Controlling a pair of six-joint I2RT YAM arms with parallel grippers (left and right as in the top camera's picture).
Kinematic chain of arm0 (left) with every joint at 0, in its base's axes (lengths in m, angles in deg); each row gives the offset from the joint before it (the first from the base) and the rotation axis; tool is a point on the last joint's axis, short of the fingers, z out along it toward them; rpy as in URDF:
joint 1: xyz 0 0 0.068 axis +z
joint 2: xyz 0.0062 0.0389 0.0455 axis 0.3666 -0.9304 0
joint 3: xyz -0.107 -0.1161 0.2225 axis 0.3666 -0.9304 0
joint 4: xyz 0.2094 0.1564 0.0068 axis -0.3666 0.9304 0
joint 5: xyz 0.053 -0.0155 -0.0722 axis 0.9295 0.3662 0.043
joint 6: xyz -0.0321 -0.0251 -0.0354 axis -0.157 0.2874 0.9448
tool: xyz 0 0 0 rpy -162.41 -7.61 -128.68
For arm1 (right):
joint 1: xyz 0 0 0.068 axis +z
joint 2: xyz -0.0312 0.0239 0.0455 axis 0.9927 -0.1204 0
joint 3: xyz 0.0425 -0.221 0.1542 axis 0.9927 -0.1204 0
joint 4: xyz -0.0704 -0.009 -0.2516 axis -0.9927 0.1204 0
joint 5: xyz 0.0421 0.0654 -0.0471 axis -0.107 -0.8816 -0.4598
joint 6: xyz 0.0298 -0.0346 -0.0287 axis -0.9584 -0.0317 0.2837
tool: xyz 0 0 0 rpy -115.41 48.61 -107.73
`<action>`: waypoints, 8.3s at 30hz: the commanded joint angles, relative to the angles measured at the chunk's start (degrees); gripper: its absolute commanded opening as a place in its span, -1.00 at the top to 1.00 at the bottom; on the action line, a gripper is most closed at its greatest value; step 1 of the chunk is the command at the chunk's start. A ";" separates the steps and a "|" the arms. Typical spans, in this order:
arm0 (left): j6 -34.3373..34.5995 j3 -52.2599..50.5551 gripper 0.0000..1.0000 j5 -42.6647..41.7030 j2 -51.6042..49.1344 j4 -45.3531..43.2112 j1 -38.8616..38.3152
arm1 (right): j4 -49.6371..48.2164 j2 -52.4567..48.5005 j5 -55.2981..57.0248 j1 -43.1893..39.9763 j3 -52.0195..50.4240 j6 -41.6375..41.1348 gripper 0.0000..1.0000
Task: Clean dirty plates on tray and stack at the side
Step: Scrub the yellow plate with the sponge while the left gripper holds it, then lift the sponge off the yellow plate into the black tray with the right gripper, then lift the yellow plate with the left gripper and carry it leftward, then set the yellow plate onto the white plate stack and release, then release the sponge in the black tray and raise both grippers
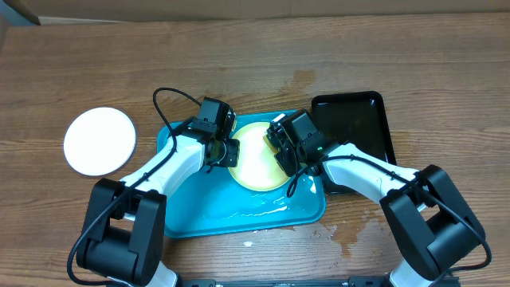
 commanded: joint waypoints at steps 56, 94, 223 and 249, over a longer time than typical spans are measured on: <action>-2.29 -0.63 0.92 -0.48 -0.04 1.92 -0.17 | -10.54 4.52 -12.90 -1.51 5.35 1.20 0.93; 2.49 35.36 0.92 20.57 -0.04 35.78 -4.61 | 27.39 15.65 -6.27 -33.42 5.77 -18.01 0.93; -5.97 21.35 -0.96 -30.49 -0.63 16.61 41.79 | 14.80 15.13 -2.62 -28.89 -5.44 -14.32 -0.94; -6.64 21.33 -1.00 -30.01 -0.63 16.65 27.85 | 25.09 15.10 -2.60 -28.89 12.15 -13.09 -1.00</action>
